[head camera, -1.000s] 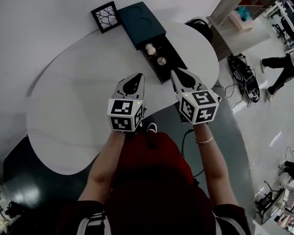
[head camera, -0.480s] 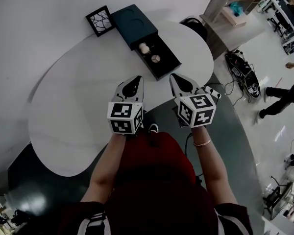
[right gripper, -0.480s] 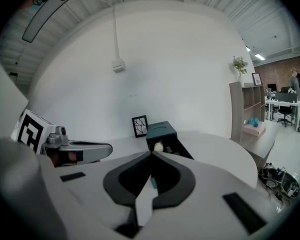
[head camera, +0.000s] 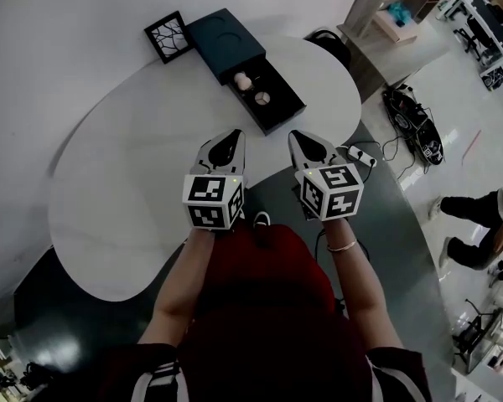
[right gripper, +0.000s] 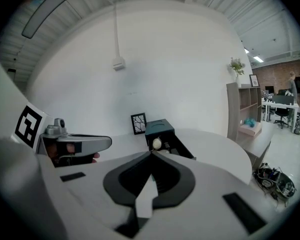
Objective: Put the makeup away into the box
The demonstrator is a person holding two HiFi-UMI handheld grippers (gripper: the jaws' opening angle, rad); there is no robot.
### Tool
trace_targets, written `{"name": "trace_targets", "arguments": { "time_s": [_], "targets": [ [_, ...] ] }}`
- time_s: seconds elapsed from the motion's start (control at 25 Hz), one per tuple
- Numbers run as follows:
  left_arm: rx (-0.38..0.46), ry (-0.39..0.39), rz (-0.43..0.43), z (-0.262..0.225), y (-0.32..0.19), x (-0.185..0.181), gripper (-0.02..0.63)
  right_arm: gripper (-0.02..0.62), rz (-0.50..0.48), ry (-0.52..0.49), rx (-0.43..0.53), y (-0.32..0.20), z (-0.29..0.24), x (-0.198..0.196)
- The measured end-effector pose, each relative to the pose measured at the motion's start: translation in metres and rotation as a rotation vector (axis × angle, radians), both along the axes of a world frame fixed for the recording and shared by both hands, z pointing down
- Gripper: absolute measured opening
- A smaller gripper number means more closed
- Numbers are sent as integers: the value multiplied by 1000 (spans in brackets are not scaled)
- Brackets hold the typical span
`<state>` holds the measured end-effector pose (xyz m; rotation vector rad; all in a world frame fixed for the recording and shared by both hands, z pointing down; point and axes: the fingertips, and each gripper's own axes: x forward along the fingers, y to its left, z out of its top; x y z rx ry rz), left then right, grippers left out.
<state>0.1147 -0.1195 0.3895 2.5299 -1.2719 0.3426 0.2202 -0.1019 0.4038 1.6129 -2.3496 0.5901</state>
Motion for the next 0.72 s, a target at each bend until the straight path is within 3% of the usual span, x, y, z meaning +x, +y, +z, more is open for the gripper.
{"name": "trace_targets", "arguments": {
  "time_s": [0.72],
  "targets": [
    [8, -1, -13, 0, 7, 3, 23, 14, 37, 45, 24, 4, 1, 9]
  ]
}}
